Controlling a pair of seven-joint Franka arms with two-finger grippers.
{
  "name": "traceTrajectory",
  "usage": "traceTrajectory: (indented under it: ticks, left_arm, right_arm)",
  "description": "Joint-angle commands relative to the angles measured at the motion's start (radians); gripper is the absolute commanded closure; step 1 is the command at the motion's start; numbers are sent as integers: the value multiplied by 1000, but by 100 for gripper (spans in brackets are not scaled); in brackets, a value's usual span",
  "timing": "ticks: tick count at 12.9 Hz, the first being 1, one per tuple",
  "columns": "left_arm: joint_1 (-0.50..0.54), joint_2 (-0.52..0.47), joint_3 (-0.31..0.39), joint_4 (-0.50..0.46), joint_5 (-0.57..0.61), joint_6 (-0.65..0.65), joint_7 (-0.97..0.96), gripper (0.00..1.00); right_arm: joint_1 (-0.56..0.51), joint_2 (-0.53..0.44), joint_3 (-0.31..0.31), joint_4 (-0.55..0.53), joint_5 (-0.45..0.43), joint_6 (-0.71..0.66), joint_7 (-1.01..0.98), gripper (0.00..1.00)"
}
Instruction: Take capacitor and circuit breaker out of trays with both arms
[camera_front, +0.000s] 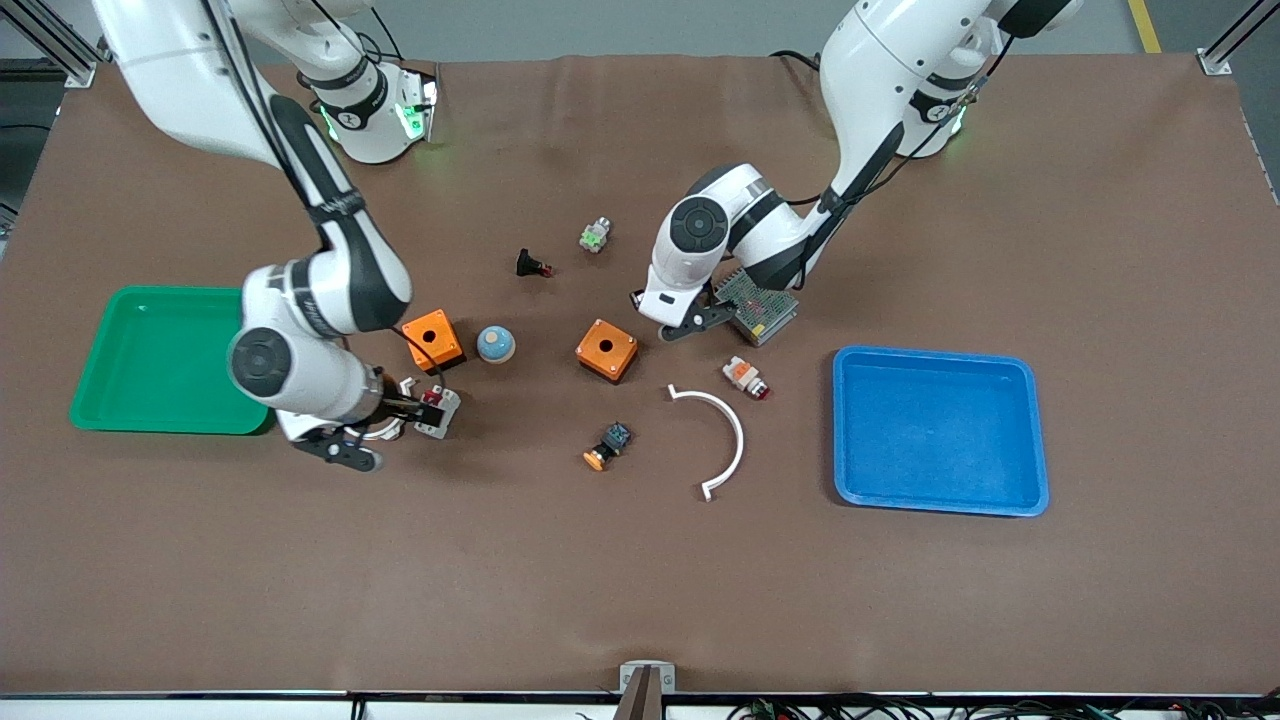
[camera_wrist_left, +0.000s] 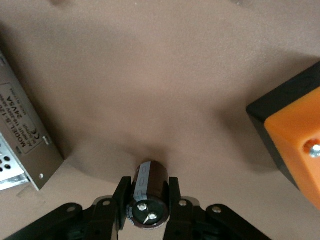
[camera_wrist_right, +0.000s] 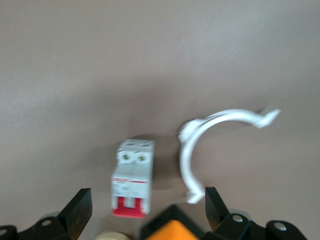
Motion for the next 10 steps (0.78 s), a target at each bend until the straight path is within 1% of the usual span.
traceTrajectory:
  ticks: [1,2,3,4,6,8,9,10]
  left_arm:
    - [0,2,5,31,21,1,-25,0]
    - [12,-16,6,46,36,-16,-25,0]
    - [46,-62,14,63,49,-65,-22,0]
    - [81,-102,19,99,78,-128,-16,0]
    - [168,-158,17,222,167,-301,10,0]
    - [249,-195,17,338,228,-442,114,0]
    - [303,-211,11,381,228,-500,172,0]
    - [331,-235,17,402,233,-537,214,0]
  right_arm:
    - [-108,-153,5,-27,-22,-101,-142,0]
    - [-137,-201,3,-13,-22,-161,-217,0]
    - [-145,-250,-3,-2,-24,-213,-248,0]
    - [-151,-290,-15,11,-27,-256,-252,0]
    - [-153,-344,-20,76,-69,-363,-246,0]
    - [-174,-393,-19,108,-61,-413,-239,0]
    - [-174,-417,-18,129,-60,-457,-239,0]
    - [-176,-428,-17,142,-60,-499,-246,0]
